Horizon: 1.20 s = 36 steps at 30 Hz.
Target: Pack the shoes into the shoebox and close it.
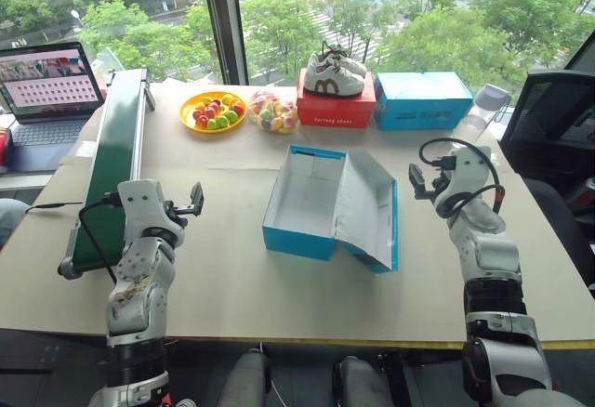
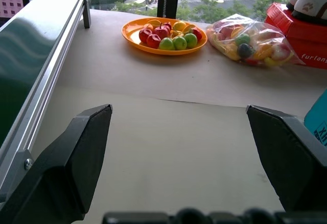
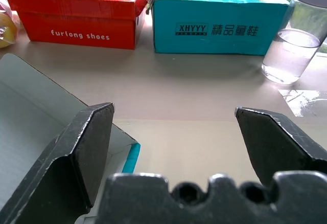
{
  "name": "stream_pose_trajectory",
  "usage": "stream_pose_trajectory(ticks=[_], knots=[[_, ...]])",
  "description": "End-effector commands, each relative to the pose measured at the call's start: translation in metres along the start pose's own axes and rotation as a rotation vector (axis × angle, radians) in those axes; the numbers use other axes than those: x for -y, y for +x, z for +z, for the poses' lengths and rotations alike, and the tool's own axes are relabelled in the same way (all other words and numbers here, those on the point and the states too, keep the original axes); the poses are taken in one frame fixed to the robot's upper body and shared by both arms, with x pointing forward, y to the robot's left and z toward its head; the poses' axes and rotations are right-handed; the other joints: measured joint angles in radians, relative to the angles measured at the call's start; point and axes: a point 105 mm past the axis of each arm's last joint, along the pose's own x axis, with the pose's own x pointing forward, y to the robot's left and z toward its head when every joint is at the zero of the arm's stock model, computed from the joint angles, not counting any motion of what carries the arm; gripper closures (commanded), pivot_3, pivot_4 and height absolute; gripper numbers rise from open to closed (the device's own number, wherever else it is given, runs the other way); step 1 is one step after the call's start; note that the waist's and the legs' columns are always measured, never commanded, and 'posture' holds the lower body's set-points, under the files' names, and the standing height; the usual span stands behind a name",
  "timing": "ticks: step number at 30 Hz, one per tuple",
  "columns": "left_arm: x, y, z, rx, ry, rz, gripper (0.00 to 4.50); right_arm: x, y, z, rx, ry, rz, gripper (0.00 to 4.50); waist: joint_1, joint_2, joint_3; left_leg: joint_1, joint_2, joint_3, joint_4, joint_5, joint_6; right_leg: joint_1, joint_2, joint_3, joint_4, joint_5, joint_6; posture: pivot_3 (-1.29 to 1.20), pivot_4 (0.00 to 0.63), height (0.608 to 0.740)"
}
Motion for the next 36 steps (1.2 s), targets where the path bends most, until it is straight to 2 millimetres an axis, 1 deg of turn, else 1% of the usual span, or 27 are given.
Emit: stream_pose_trajectory(ticks=[1,3,6,8,10,11,12,14,15,16,17,18,20,21,22,25,29,33,36], knots=[[0.006,0.000,0.013,0.058,0.080,-0.032,0.00,-0.002,-0.001,0.029,0.110,0.011,0.022,0.03,0.000,0.000,0.000,0.000,0.000,0.000,0.000,0.000,0.000,0.000,0.000,0.000,0.000,0.000,0.000,0.00,0.150,0.740],[0.005,-0.001,0.019,0.096,0.148,-0.017,0.00,-0.022,-0.003,0.043,0.173,0.065,0.128,0.03,-0.001,0.000,0.000,0.000,0.000,0.000,0.000,0.000,0.000,0.000,0.000,0.000,0.000,0.000,0.000,0.00,0.150,0.740],[-0.010,-0.002,0.035,0.158,0.191,0.038,0.00,-0.052,-0.014,0.058,0.216,0.154,0.349,0.03,-0.006,0.000,0.000,0.000,0.000,0.000,0.000,0.000,0.000,0.000,0.000,0.000,0.000,0.000,0.000,0.00,0.150,0.740],[-0.021,-0.004,0.046,0.182,0.168,0.074,0.00,-0.066,-0.023,0.073,0.251,0.205,0.468,0.03,-0.007,0.000,0.000,0.000,0.000,0.000,-0.001,0.000,0.000,-0.001,0.000,0.001,0.000,0.000,0.000,0.00,0.150,0.740],[-0.028,-0.005,0.052,0.195,0.149,0.093,0.00,-0.074,-0.030,0.082,0.262,0.228,0.537,0.03,-0.005,0.000,0.000,0.000,0.001,0.000,-0.001,0.000,0.000,-0.001,0.001,0.001,0.000,0.000,0.000,0.00,0.150,0.740],[-0.035,-0.005,0.056,0.195,0.147,0.113,0.00,-0.085,-0.037,0.089,0.260,0.236,0.615,0.03,-0.005,0.000,0.000,0.000,0.001,0.000,-0.001,0.000,0.000,-0.001,0.001,0.001,0.000,0.000,0.000,0.00,0.150,0.740],[-0.043,-0.006,0.059,0.188,0.145,0.136,0.00,-0.100,-0.047,0.095,0.257,0.249,0.719,0.03,-0.005,0.000,0.000,0.000,0.001,0.000,-0.001,0.000,0.000,-0.001,0.000,0.001,0.000,0.000,0.000,0.00,0.150,0.740],[-0.055,-0.007,0.061,0.166,0.128,0.163,0.00,-0.124,-0.067,0.103,0.243,0.263,0.887,0.03,-0.005,0.000,0.000,0.000,0.001,0.000,0.000,0.000,0.000,-0.001,0.000,0.001,0.000,0.000,0.000,0.00,0.150,0.740],[-0.062,-0.007,0.057,0.119,0.128,0.163,0.00,-0.145,-0.084,0.102,0.220,0.227,1.018,0.03,-0.005,0.000,0.000,0.000,0.001,0.000,-0.001,0.000,0.000,-0.001,0.000,0.001,0.000,0.000,0.000,0.00,0.150,0.740],[-0.066,-0.008,0.055,0.086,0.128,0.162,0.00,-0.159,-0.096,0.100,0.201,0.200,1.104,0.03,-0.004,0.000,0.000,0.000,0.001,0.000,-0.001,0.000,0.000,-0.001,0.000,0.000,0.000,0.000,0.000,0.00,0.150,0.740],[-0.076,-0.009,0.049,0.029,0.113,0.183,0.00,-0.174,-0.108,0.090,0.153,0.122,1.186,0.03,-0.004,-0.001,0.000,0.000,0.001,0.000,-0.001,0.000,0.000,-0.001,0.000,0.000,0.000,0.000,0.000,0.00,0.150,0.740],[-0.083,-0.011,0.047,-0.007,0.098,0.189,0.00,-0.184,-0.115,0.075,0.098,0.034,1.233,0.03,-0.005,-0.001,0.001,0.000,0.001,0.000,-0.001,0.000,0.000,-0.001,0.000,0.000,0.000,0.000,0.000,0.00,0.150,0.740],[-0.094,-0.013,0.046,-0.047,0.078,0.202,0.00,-0.194,-0.119,0.045,0.013,-0.124,1.256,0.03,-0.007,-0.003,0.000,0.000,0.002,0.000,-0.001,-0.001,-0.001,-0.002,0.001,0.000,0.000,-0.001,-0.001,0.00,0.150,0.740],[-0.097,-0.015,0.045,-0.063,0.078,0.209,0.00,-0.196,-0.119,0.037,-0.005,-0.160,1.257,0.03,-0.006,-0.004,0.000,0.000,0.002,0.000,-0.001,-0.001,-0.002,-0.003,0.001,0.000,0.000,-0.001,-0.001,0.00,0.150,0.740],[-0.098,-0.015,0.045,-0.072,0.078,0.207,0.00,-0.197,-0.118,0.034,-0.007,-0.163,1.255,0.03,-0.006,-0.005,0.001,0.000,0.002,0.000,-0.001,-0.001,-0.002,-0.002,0.001,-0.001,0.000,-0.001,-0.001,0.00,0.150,0.740],[-0.105,-0.019,0.041,-0.125,0.093,0.228,0.00,-0.201,-0.111,0.034,0.011,-0.143,1.225,0.03,0.000,-0.006,0.001,-0.001,0.002,0.000,0.000,-0.005,-0.009,-0.003,0.000,-0.001,0.000,-0.001,0.000,0.00,0.150,0.740],[-0.107,-0.021,0.036,-0.164,0.110,0.225,0.00,-0.205,-0.103,0.032,0.016,-0.150,1.186,0.03,0.000,-0.007,0.001,-0.001,0.003,0.000,-0.001,-0.006,-0.010,-0.003,0.001,-0.001,0.000,0.000,-0.001,0.00,0.150,0.740],[-0.108,-0.021,0.033,-0.180,0.108,0.227,0.00,-0.212,-0.102,0.030,0.020,-0.164,1.181,0.03,0.000,-0.008,0.001,-0.001,0.003,0.000,-0.001,-0.006,-0.011,-0.003,0.001,-0.001,0.000,0.000,-0.001,0.00,0.150,0.740],[-0.111,-0.022,0.023,-0.224,0.105,0.236,0.00,-0.217,-0.106,0.026,0.018,-0.192,1.199,0.03,-0.001,-0.009,0.001,-0.001,0.003,0.001,-0.001,-0.006,-0.011,-0.003,0.001,-0.001,0.000,0.000,-0.001,0.00,0.150,0.740]])
